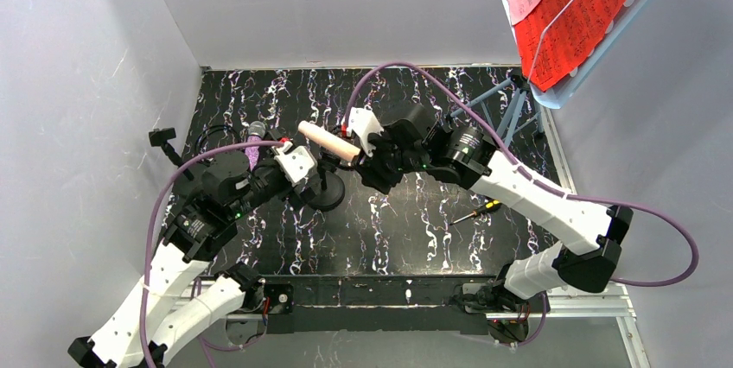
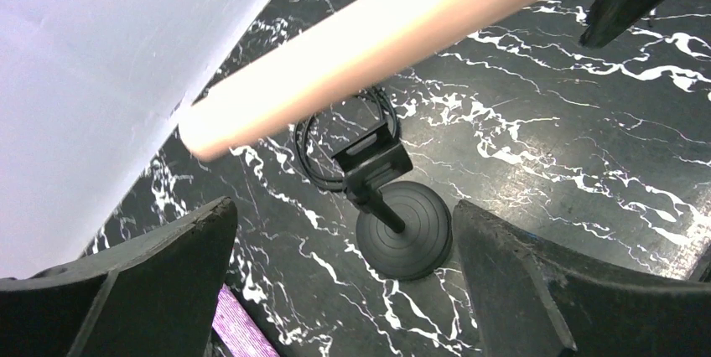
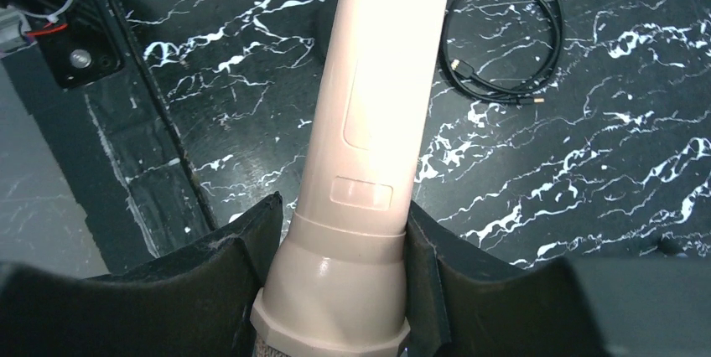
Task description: Pack up the instrument practice props
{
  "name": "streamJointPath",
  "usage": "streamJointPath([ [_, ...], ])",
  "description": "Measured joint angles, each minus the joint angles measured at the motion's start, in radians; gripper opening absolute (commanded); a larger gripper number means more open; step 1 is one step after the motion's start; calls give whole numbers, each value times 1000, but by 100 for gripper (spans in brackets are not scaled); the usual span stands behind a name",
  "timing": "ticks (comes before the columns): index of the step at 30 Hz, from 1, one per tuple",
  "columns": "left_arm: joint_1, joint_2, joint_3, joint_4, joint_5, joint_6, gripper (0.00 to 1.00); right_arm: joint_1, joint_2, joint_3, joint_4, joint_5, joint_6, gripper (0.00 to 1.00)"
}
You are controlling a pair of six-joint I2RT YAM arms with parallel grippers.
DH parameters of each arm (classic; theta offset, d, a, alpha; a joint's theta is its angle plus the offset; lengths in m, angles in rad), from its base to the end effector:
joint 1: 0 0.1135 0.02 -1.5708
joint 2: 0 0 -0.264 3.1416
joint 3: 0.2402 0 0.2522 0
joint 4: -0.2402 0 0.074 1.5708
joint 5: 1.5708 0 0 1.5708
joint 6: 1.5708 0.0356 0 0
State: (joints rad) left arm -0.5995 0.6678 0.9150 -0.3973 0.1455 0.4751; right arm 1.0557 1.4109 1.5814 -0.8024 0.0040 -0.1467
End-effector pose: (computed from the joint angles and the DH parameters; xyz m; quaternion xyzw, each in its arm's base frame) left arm 0.1156 -0.0853 0.3788 0.4277 0.6253 -0.0954 0.6457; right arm 0.1467 0.2589 0.4101 -0.5037 0.7360 0.1970 0.4073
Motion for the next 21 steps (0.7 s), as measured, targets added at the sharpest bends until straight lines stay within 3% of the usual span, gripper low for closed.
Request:
streamJointPath([
  [9, 0, 85, 108, -56, 130, 110, 93, 0, 28, 55, -50, -117, -46, 1],
  [21, -40, 165, 156, -102, 164, 185, 82, 0, 61, 100, -97, -206, -96, 1],
])
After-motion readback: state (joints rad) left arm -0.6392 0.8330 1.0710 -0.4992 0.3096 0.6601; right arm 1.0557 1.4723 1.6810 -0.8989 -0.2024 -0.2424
